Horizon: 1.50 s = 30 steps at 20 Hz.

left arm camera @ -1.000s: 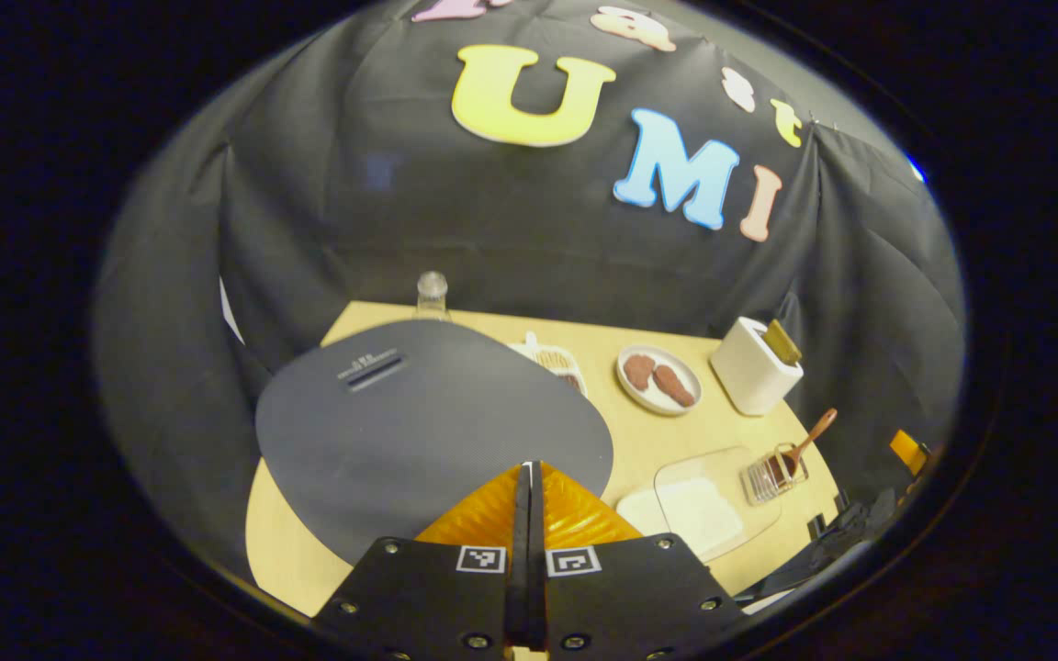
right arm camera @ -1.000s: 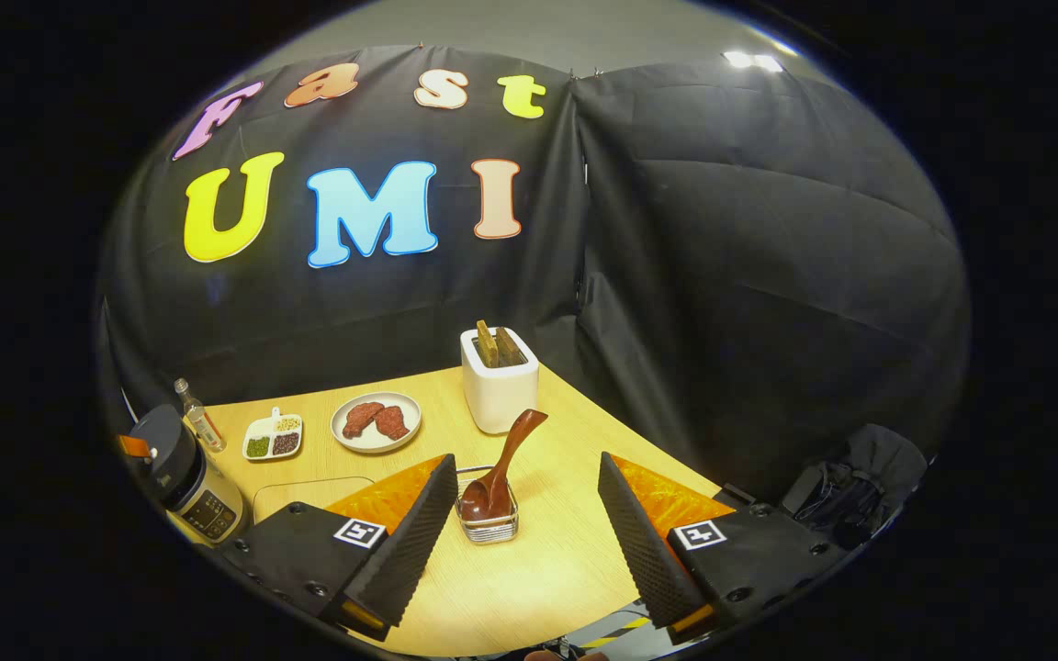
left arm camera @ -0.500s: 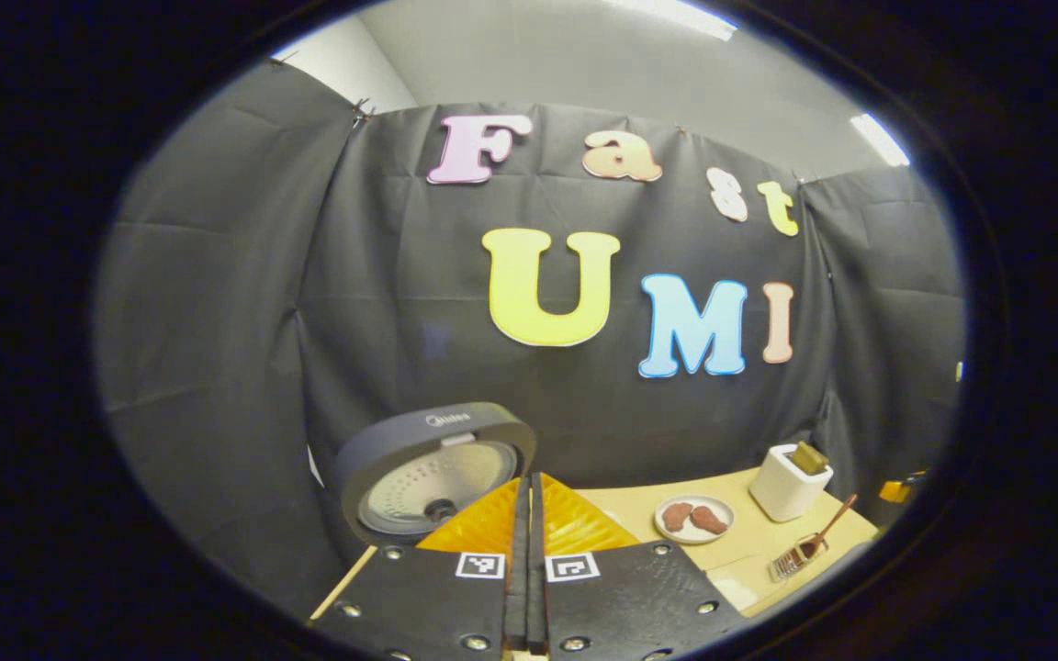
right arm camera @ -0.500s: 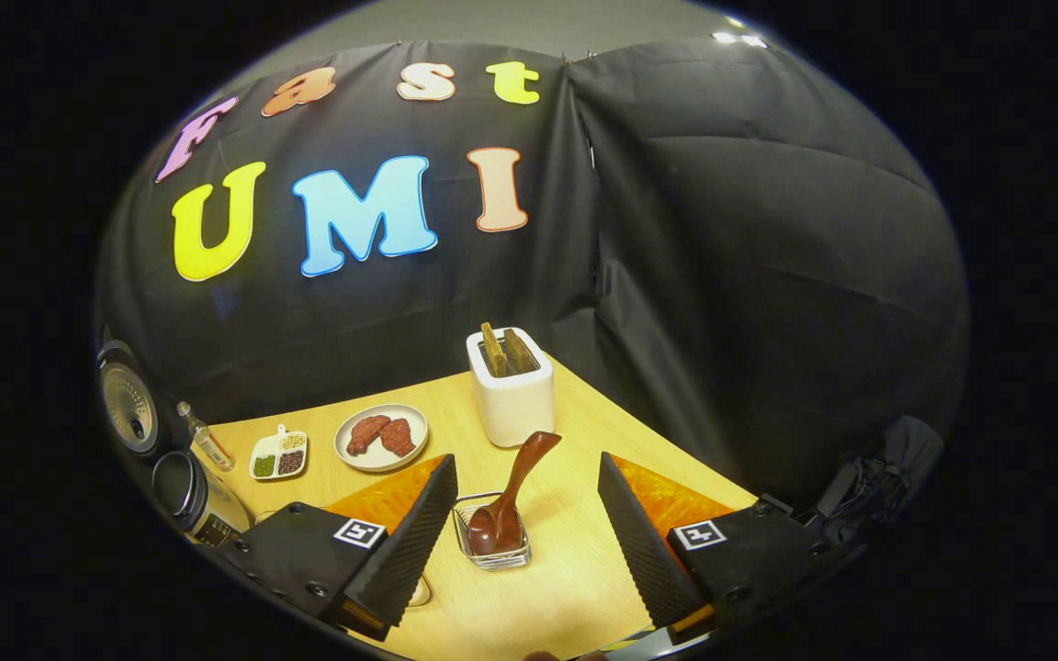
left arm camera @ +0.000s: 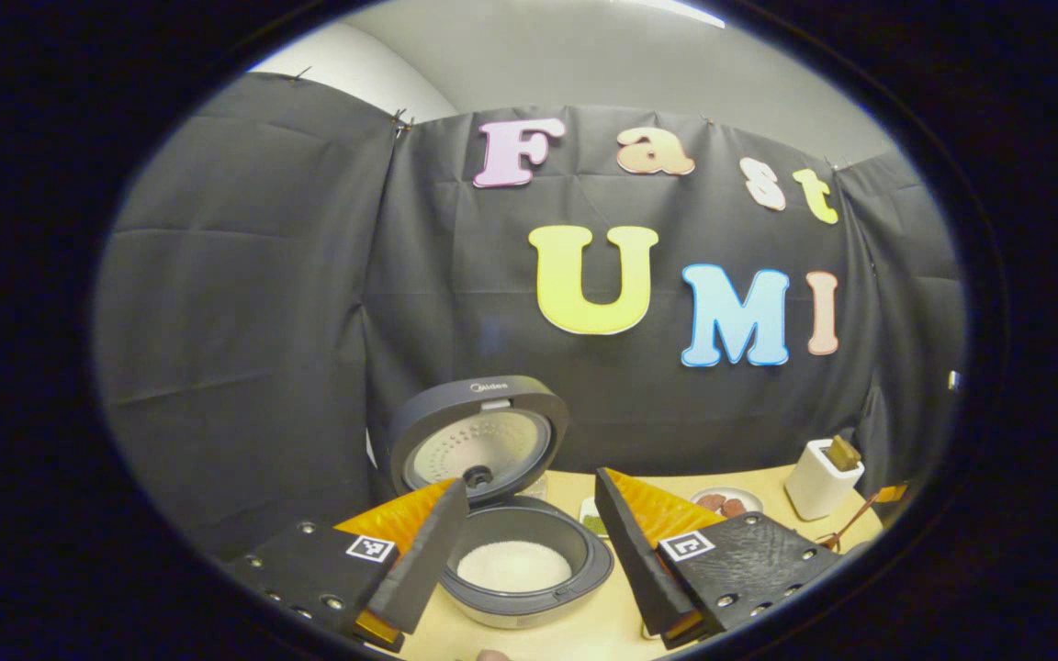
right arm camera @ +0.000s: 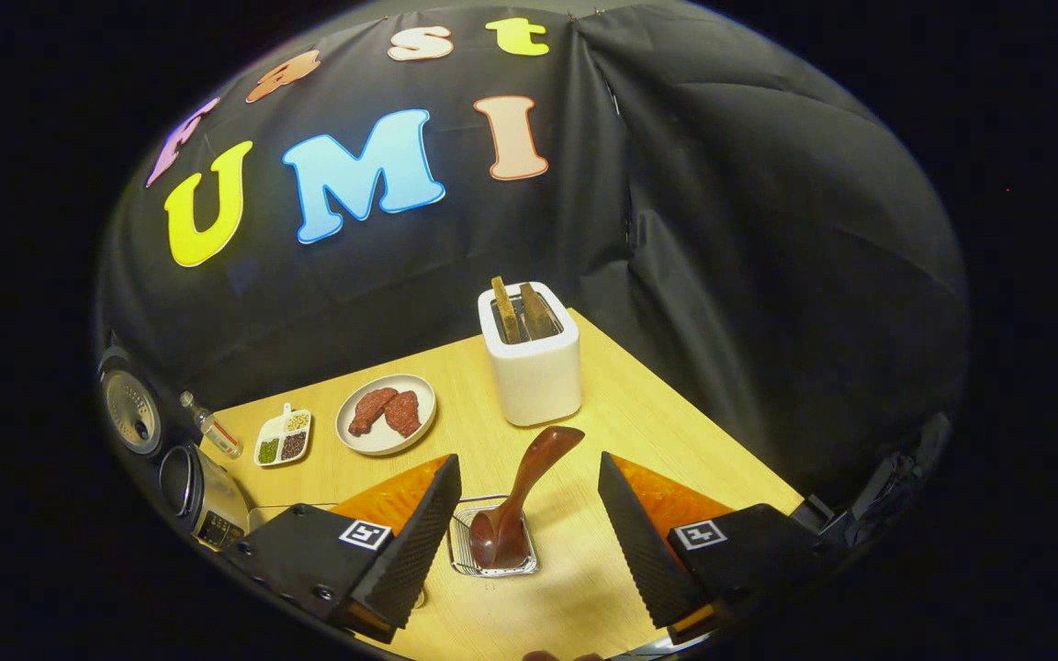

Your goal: Close the left gripper, press the button to open the rice cooker; take a wooden spoon from the chopstick holder with the right hand, scoop a spoonful of rice and pour it into the rice cooker, then put the wooden spoon back into the chopstick holder.

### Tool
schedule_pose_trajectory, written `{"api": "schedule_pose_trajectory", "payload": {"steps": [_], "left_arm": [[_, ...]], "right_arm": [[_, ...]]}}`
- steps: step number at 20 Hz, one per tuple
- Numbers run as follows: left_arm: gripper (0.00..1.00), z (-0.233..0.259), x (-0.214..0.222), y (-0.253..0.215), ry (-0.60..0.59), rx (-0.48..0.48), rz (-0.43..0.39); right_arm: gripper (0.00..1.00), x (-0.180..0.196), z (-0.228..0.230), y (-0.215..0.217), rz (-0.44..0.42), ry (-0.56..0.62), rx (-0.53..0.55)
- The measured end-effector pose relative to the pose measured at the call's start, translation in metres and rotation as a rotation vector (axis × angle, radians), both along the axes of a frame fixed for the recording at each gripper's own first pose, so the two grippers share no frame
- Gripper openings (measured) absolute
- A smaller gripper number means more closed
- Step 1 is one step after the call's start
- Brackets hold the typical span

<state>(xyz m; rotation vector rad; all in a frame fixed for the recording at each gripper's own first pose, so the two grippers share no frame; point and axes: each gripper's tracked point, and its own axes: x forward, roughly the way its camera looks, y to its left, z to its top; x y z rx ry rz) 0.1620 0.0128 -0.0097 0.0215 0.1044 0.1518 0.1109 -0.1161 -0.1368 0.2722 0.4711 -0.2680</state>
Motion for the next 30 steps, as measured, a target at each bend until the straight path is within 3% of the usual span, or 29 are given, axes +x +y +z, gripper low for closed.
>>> {"api": "schedule_pose_trajectory", "payload": {"steps": [3, 5, 6, 8, 9, 10, 16, 17, 18, 19, 21, 24, 25, 27, 30], "left_arm": [[0.89, -0.013, -0.007, -0.006, 0.037, -0.009, 0.025], [0.88, -0.021, -0.013, -0.008, 0.066, 0.0, 0.049], [0.88, -0.022, -0.016, -0.011, 0.075, 0.005, 0.057], [0.88, -0.024, -0.021, -0.015, 0.094, 0.023, 0.073], [0.88, -0.026, -0.024, -0.019, 0.103, 0.032, 0.078], [0.88, -0.028, -0.027, -0.025, 0.11, 0.034, 0.077], [0.89, -0.046, -0.045, -0.059, 0.143, 0.055, 0.069], [0.89, -0.05, -0.049, -0.064, 0.149, 0.064, 0.069], [0.89, -0.054, -0.053, -0.068, 0.156, 0.069, 0.067], [0.89, -0.058, -0.057, -0.071, 0.162, 0.071, 0.07], [0.89, -0.065, -0.064, -0.074, 0.186, 0.058, 0.092], [0.89, -0.063, -0.064, -0.086, 0.186, 0.028, 0.09], [0.89, -0.062, -0.063, -0.088, 0.179, 0.024, 0.084], [0.89, -0.06, -0.059, -0.089, 0.172, 0.027, 0.071], [0.89, -0.06, -0.052, -0.088, 0.17, 0.031, 0.042]], "right_arm": [[0.98, 0.019, -0.027, -0.005, 0.014, 0.059, 0.077], [0.93, 0.029, -0.046, -0.008, 0.03, 0.094, 0.106], [0.98, 0.034, -0.052, -0.004, 0.053, 0.101, 0.125], [0.98, 0.042, -0.065, 0.0, 0.09, 0.127, 0.16], [0.94, 0.048, -0.071, 0.002, 0.105, 0.136, 0.173], [0.99, 0.053, -0.076, 0.003, 0.115, 0.141, 0.181], [0.98, 0.088, -0.092, -0.007, 0.119, 0.141, 0.234], [0.89, 0.094, -0.094, -0.007, 0.12, 0.141, 0.249], [0.85, 0.096, -0.094, -0.006, 0.121, 0.144, 0.266], [0.71, 0.098, -0.095, -0.004, 0.12, 0.148, 0.285], [0.3, 0.1, -0.098, 0.009, 0.146, 0.168, 0.339], [0.3, 0.096, -0.093, 0.021, 0.147, 0.174, 0.399], [0.23, 0.097, -0.091, 0.021, 0.142, 0.16, 0.392], [0.2, 0.094, -0.077, 0.02, 0.134, 0.105, 0.381], [0.23, 0.077, -0.053, 0.023, 0.148, 0.067, 0.375]]}}
